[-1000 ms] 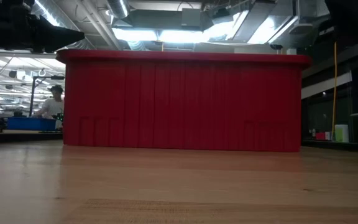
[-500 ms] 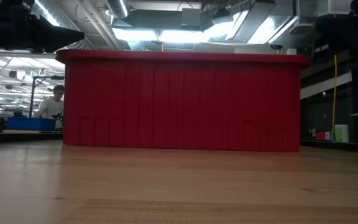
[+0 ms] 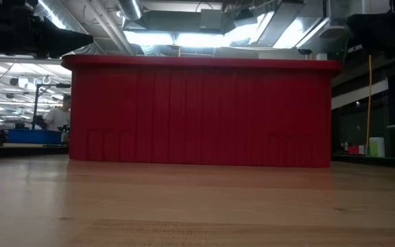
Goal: Pick and place slides into bin
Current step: Return to Home Position
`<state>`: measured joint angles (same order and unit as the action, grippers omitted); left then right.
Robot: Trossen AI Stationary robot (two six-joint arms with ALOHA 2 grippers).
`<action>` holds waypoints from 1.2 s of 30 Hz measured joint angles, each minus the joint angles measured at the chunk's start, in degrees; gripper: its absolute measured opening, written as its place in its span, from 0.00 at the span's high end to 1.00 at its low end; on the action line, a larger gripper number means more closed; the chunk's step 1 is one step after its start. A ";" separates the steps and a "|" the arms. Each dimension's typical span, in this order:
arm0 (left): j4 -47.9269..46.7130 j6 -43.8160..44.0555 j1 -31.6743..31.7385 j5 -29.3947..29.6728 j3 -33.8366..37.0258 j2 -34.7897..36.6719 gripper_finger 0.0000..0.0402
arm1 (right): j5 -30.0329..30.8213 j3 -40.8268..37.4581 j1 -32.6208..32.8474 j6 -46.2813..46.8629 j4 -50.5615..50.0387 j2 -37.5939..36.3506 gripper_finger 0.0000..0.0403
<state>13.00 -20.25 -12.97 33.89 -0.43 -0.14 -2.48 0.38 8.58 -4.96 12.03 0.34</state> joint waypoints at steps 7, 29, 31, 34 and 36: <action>0.01 0.00 0.00 0.00 -0.02 0.00 0.99 | -0.04 0.00 0.00 3.20 0.02 0.00 0.95; 0.01 0.00 0.00 0.00 -0.02 0.00 0.98 | -0.09 0.00 0.00 3.25 0.00 0.00 0.95; 0.01 0.00 0.00 0.00 -0.02 0.00 0.98 | -0.09 0.00 0.00 3.21 0.00 0.00 0.95; 0.01 0.00 0.00 0.00 -0.02 0.00 0.98 | -0.10 0.00 0.00 3.25 -0.02 0.00 0.95; 0.01 0.00 0.00 0.00 -0.02 0.00 0.99 | -0.11 0.00 0.00 3.20 -0.01 0.00 0.95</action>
<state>13.02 -20.25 -12.97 33.89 -0.45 -0.14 -2.59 0.38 8.58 -1.76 12.02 0.34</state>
